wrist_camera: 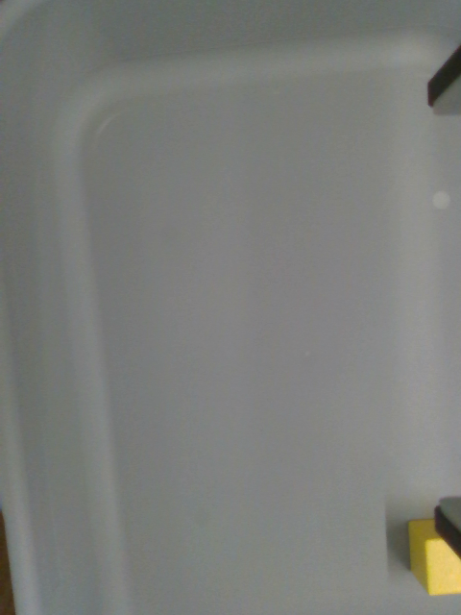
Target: Pick yellow cube
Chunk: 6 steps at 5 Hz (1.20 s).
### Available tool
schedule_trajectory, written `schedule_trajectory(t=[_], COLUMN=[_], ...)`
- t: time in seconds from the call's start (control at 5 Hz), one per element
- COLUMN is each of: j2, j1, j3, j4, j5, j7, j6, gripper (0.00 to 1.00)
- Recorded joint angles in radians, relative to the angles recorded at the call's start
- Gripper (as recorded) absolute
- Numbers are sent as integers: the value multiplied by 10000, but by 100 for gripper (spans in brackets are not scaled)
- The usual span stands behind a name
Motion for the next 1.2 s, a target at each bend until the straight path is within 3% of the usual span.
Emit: schedule_trajectory(t=[1.0,1.2], j2=[60,103], j1=[70,120], j3=[75,128], j4=[-252,-431], j5=[-3,-5], j7=[126,216], j6=[-298,-510], gripper=[0,0])
